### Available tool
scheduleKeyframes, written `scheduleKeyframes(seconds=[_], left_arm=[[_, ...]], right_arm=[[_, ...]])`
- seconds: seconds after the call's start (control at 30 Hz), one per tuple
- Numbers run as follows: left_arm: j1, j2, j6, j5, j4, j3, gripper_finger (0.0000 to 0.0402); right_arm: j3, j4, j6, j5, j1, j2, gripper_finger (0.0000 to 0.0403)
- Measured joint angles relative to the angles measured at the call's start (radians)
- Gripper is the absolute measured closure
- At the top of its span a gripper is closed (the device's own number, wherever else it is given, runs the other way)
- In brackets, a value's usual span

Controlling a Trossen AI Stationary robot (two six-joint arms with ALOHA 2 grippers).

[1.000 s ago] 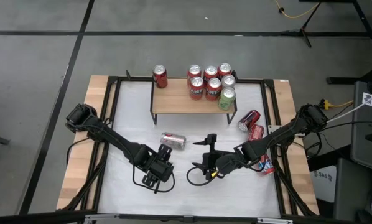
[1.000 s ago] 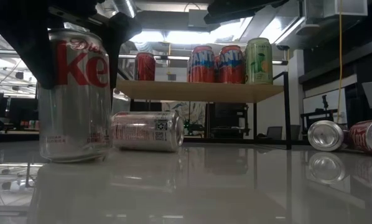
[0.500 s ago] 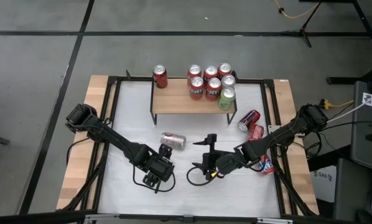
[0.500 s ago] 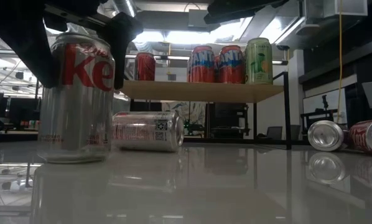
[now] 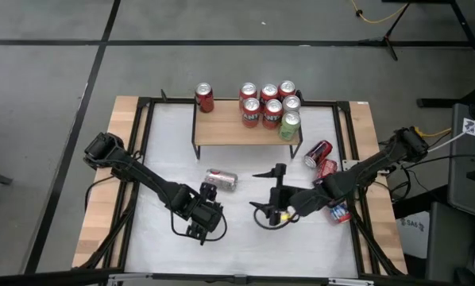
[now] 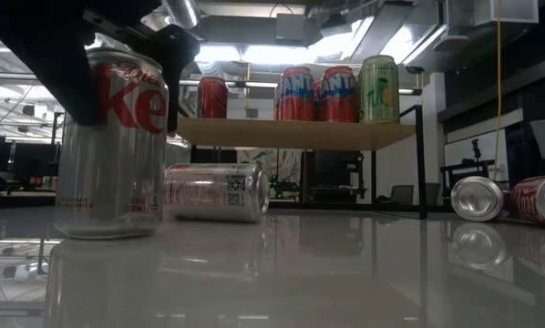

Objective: Place canned beverage on shelf
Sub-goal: Put the red white soda can on the shelf

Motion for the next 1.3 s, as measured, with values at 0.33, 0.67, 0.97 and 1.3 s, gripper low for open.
scheduleKeyframes(seconds=[0.33,0.67,0.97,1.3], left_arm=[[0.0,0.0,-0.29,0.001,-0.002,0.0,0.0023],[0.0,0.0,-0.353,0.003,-0.002,0.0,0.0023],[-0.003,0.0,-0.428,-0.048,-0.001,0.0,0.0028],[-0.003,0.0,-0.683,-0.015,-0.025,0.001,0.0033]], right_arm=[[0.0,0.014,0.0,-0.019,-0.001,-0.033,0.0011],[0.0,0.015,0.001,-0.069,-0.001,-0.03,0.0011],[0.0,0.015,0.002,-0.236,-0.001,-0.03,0.0011],[0.0,0.014,0.002,-0.237,-0.001,-0.03,0.0011]])
